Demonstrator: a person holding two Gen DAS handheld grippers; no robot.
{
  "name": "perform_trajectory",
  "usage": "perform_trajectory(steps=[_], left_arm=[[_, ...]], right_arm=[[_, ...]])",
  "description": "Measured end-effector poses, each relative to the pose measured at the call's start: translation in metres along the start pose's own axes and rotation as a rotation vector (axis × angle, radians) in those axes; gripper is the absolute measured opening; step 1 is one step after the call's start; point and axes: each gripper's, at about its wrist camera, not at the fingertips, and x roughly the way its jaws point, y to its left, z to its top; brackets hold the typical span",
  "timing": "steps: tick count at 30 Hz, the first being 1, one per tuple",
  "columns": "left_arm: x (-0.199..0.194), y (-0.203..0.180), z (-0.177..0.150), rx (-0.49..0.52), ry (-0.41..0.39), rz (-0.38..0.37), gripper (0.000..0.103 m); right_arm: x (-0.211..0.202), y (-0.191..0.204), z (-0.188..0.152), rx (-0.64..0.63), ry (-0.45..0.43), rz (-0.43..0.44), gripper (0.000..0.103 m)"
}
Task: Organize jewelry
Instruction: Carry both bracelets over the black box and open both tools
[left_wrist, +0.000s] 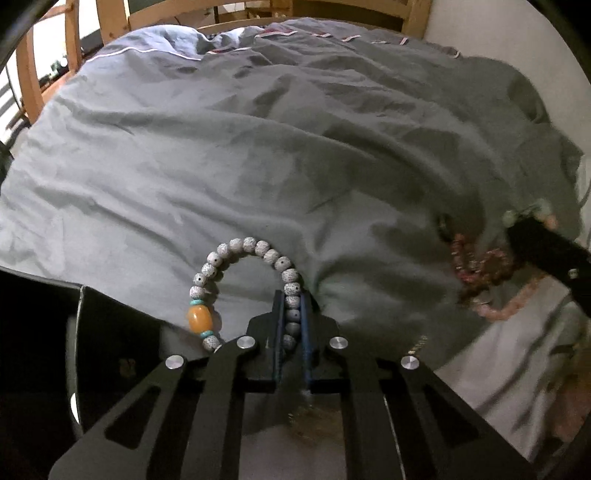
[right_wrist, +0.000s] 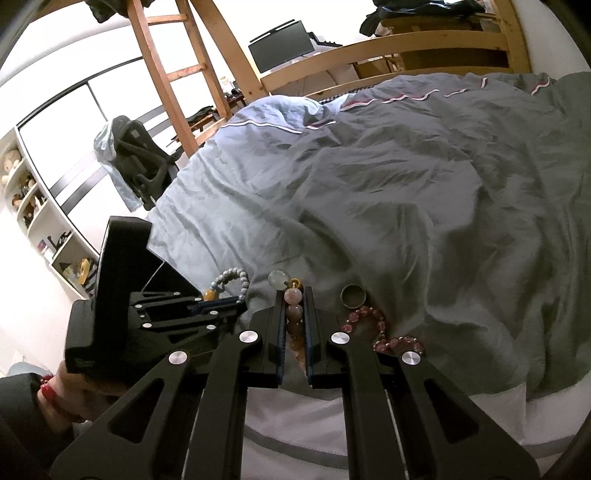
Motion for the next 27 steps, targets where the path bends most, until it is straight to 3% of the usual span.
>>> perform_trajectory(steps=[9, 20, 27], left_arm=[[-0.029, -0.015, 0.001, -0.019, -0.033, -0.172, 0.008], [-0.076, -0.013, 0.004, -0.056, -0.104, -0.180, 0.008], [-0.127, 0.001, -0.009, -0.087, -0.168, -0.185, 0.008]], right_arm=[[-0.003, -0.003, 0.003, 0.017, -0.020, 0.011, 0.009], [-0.025, 0.009, 0.007, 0.015, -0.048, 0.046, 0.009], [-0.051, 0.031, 0.019, 0.023, -0.048, 0.096, 0.009]])
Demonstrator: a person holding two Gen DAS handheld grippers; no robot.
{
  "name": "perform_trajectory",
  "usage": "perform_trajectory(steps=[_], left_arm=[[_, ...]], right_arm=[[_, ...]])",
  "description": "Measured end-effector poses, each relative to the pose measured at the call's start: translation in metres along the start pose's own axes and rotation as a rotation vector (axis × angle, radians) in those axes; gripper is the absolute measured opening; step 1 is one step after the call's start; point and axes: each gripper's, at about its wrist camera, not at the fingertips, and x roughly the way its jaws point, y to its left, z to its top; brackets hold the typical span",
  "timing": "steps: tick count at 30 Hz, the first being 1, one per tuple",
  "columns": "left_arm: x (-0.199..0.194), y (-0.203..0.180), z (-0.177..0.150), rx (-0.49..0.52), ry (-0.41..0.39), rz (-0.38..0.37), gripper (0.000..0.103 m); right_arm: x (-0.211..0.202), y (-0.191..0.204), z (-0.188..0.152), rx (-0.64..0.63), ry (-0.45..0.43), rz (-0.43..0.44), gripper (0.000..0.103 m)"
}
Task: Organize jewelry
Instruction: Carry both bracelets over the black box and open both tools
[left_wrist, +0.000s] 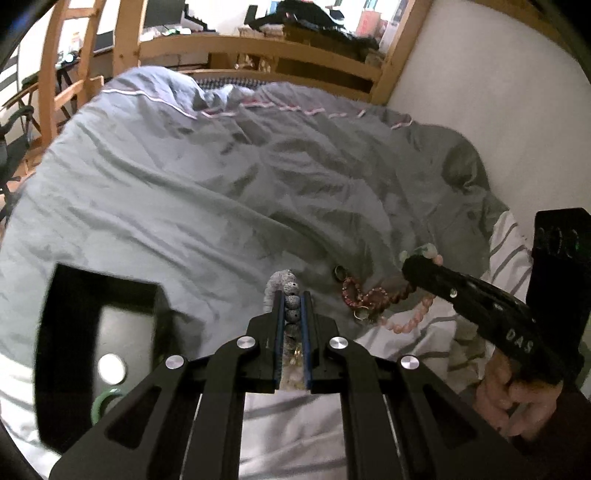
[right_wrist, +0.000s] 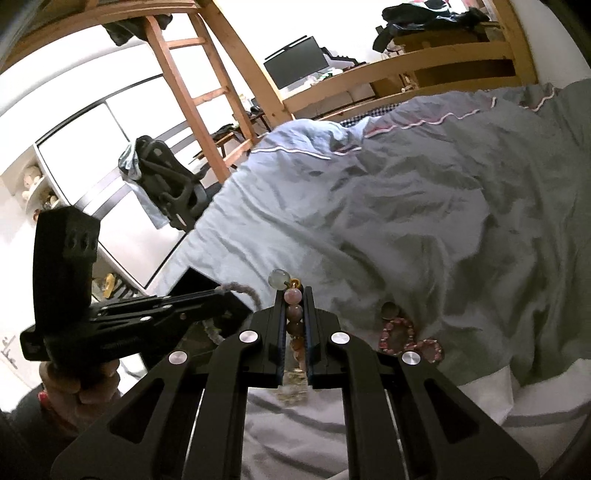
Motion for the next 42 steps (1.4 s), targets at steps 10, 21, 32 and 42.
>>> perform_trajectory(steps=[10, 21, 32, 42], left_arm=[[-0.068, 0.030, -0.015, -0.051, -0.093, 0.005, 0.008], [-0.110, 0.081, -0.019, -0.140, -0.154, 0.044, 0.008], [-0.102, 0.153, -0.029, -0.299, -0.053, 0.030, 0.008], [-0.081, 0.174, -0.038, -0.360, 0.055, 0.027, 0.008]], right_arm=[[-0.022, 0.051, 0.018, -0.038, -0.007, 0.017, 0.009], [-0.013, 0.122, 0.033, -0.123, 0.003, 0.033, 0.009], [0.038, 0.184, 0.019, -0.191, 0.075, 0.068, 0.009], [0.094, 0.201, -0.013, -0.209, 0.184, 0.056, 0.009]])
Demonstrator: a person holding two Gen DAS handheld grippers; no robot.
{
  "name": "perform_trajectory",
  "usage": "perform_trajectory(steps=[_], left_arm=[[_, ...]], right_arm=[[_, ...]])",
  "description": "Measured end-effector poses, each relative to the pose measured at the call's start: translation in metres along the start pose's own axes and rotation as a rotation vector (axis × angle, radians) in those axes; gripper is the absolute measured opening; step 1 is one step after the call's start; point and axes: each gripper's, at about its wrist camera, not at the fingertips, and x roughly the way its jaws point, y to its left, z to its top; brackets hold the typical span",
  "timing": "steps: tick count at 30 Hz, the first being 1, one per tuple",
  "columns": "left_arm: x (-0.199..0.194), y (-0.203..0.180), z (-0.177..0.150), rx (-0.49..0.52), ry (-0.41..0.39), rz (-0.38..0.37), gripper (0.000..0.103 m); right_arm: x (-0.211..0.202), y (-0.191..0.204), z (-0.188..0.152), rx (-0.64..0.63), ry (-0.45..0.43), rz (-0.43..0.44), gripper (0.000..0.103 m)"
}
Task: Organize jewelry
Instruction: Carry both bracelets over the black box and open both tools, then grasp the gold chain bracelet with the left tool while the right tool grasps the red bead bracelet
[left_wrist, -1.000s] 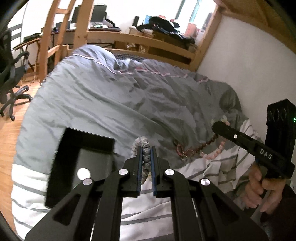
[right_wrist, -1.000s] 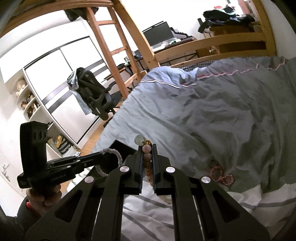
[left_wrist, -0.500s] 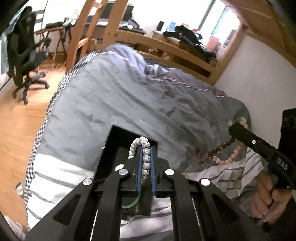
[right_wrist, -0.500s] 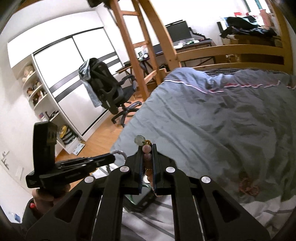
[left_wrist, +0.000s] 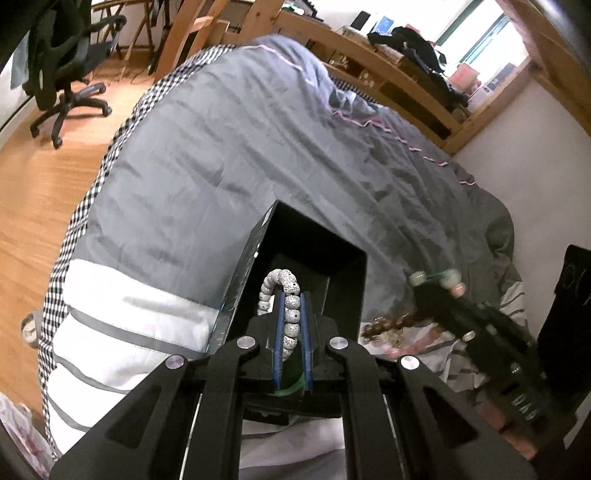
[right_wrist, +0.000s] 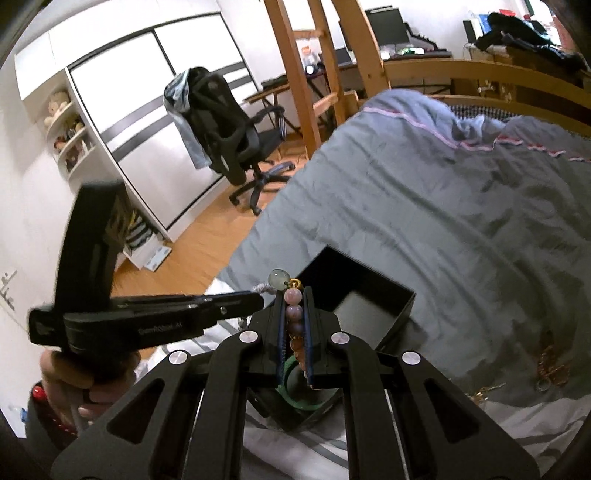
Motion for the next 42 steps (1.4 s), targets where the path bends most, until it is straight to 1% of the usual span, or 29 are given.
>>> perform_trajectory(steps=[4, 7, 8, 9, 10, 11, 12, 13, 14, 15, 16, 17, 20, 21, 24, 30, 34, 40, 42], left_arm=[[0.001, 0.007, 0.002, -0.022, 0.002, 0.002, 0.008], [-0.001, 0.011, 0.003, -0.046, -0.005, -0.010, 0.008], [-0.003, 0.011, 0.003, -0.048, -0.018, -0.001, 0.008], [-0.004, 0.011, 0.003, -0.048, -0.025, -0.001, 0.010], [-0.006, 0.011, 0.004, -0.048, -0.032, -0.006, 0.019], [-0.008, 0.010, 0.003, -0.044, -0.042, -0.005, 0.028], [-0.010, 0.009, 0.003, -0.039, -0.052, 0.000, 0.050], [-0.013, 0.006, 0.002, -0.030, -0.074, 0.012, 0.063], [-0.017, 0.004, 0.002, -0.020, -0.095, 0.022, 0.066], [-0.018, 0.003, 0.003, -0.016, -0.105, 0.021, 0.073], [-0.022, 0.001, 0.003, -0.014, -0.125, 0.014, 0.084], [-0.023, 0.001, 0.003, -0.015, -0.137, 0.014, 0.088], [-0.028, -0.002, 0.003, -0.008, -0.172, 0.020, 0.093], [-0.028, -0.002, 0.003, -0.009, -0.175, 0.021, 0.097], [-0.027, -0.007, 0.002, 0.004, -0.185, 0.019, 0.097], [-0.017, -0.029, -0.005, 0.079, -0.186, 0.010, 0.097], [0.001, -0.058, -0.015, 0.168, -0.161, 0.002, 0.097], [0.024, -0.104, -0.037, 0.333, -0.151, 0.026, 0.097], [0.029, -0.114, -0.043, 0.360, -0.145, 0.026, 0.097]], right_arm=[[0.014, 0.001, -0.008, 0.009, 0.036, 0.000, 0.009], [0.022, -0.003, -0.012, 0.021, 0.067, 0.005, 0.010], [0.024, -0.004, -0.013, 0.027, 0.081, 0.004, 0.014], [0.027, -0.005, -0.014, 0.030, 0.090, 0.002, 0.030], [0.027, -0.006, -0.015, 0.032, 0.098, 0.001, 0.043], [0.027, -0.007, -0.017, 0.037, 0.097, 0.001, 0.065], [0.025, -0.007, -0.017, 0.040, 0.084, 0.003, 0.069], [0.023, -0.008, -0.017, 0.041, 0.076, 0.007, 0.070], [0.021, -0.008, -0.017, 0.039, 0.078, 0.012, 0.074], [0.020, -0.008, -0.016, 0.037, 0.079, 0.003, 0.084], [0.019, -0.009, -0.015, 0.037, 0.074, -0.009, 0.088], [0.013, -0.011, -0.014, 0.038, 0.054, -0.029, 0.092], [0.002, -0.020, -0.011, 0.034, 0.037, -0.079, 0.094], [-0.001, -0.024, -0.010, 0.035, 0.032, -0.094, 0.094], [-0.016, -0.043, -0.010, 0.049, 0.011, -0.138, 0.094], [-0.048, -0.083, -0.013, 0.079, -0.020, -0.220, 0.095], [-0.072, -0.110, -0.017, 0.116, -0.046, -0.263, 0.095], [-0.098, -0.143, -0.026, 0.153, -0.073, -0.292, 0.095], [-0.102, -0.151, -0.031, 0.161, -0.076, -0.297, 0.095]])
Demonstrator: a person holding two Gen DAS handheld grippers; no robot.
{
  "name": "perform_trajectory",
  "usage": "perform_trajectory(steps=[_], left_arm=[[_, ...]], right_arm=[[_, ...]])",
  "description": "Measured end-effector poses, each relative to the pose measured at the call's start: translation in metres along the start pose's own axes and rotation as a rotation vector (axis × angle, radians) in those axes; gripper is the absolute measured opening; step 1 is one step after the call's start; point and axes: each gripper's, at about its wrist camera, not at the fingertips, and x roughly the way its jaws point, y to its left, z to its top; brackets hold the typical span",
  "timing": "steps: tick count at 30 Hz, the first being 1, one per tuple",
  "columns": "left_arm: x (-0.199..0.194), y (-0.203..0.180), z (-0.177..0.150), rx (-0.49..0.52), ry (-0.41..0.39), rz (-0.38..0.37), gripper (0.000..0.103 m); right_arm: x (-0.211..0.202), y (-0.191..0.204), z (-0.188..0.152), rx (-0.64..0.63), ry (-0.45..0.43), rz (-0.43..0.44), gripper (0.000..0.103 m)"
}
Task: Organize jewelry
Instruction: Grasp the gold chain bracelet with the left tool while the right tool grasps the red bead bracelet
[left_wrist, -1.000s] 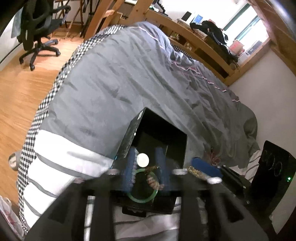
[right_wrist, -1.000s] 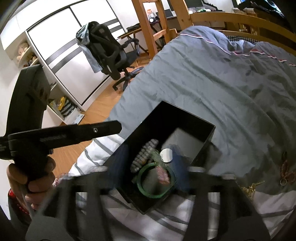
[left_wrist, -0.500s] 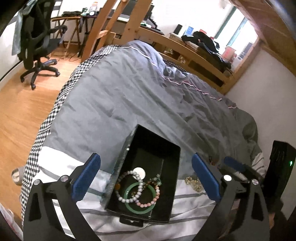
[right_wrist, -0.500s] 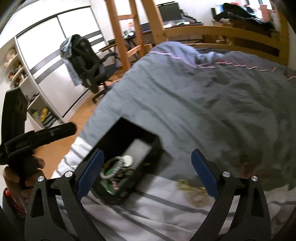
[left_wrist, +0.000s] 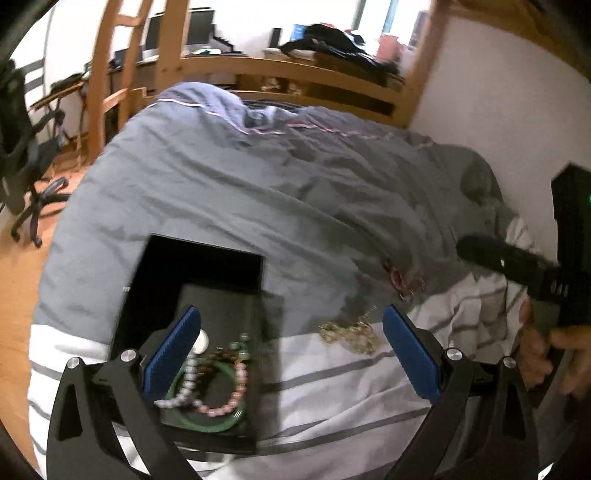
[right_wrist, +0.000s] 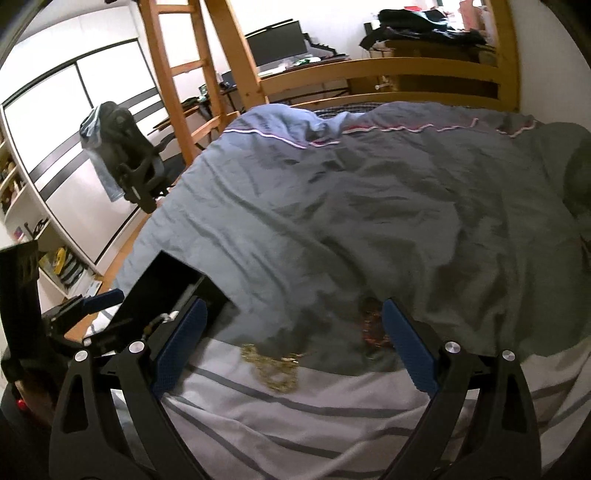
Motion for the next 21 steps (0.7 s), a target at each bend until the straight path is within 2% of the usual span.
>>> perform_trajectory(steps=[4, 10, 11, 12, 14, 17, 20, 21], left_arm=[[0.018, -0.029, -0.013, 0.089, 0.037, 0.014, 0.097], [0.055, -0.067, -0.032, 0.238, 0.111, 0.087, 0.097], [0.060, -0.070, -0.033, 0.244, 0.118, 0.090, 0.097], [0.066, -0.073, -0.033, 0.248, 0.122, 0.092, 0.097], [0.078, -0.078, -0.032, 0.252, 0.120, 0.095, 0.092], [0.098, -0.080, -0.029, 0.234, 0.123, 0.111, 0.088], [0.123, -0.080, -0.029, 0.223, 0.164, 0.122, 0.086], [0.131, -0.079, -0.031, 0.222, 0.191, 0.117, 0.082]], right_arm=[[0.002, -0.025, -0.009, 0.032, -0.004, 0.010, 0.095], [0.018, -0.056, -0.024, 0.077, -0.004, 0.013, 0.094], [0.021, -0.060, -0.027, 0.084, -0.007, 0.017, 0.091], [0.025, -0.064, -0.031, 0.089, -0.009, 0.027, 0.082], [0.034, -0.068, -0.037, 0.073, 0.007, 0.030, 0.075], [0.050, -0.064, -0.043, 0.004, 0.038, -0.030, 0.063], [0.069, -0.066, -0.045, -0.025, 0.075, -0.072, 0.063], [0.076, -0.069, -0.046, -0.022, 0.088, -0.082, 0.062]])
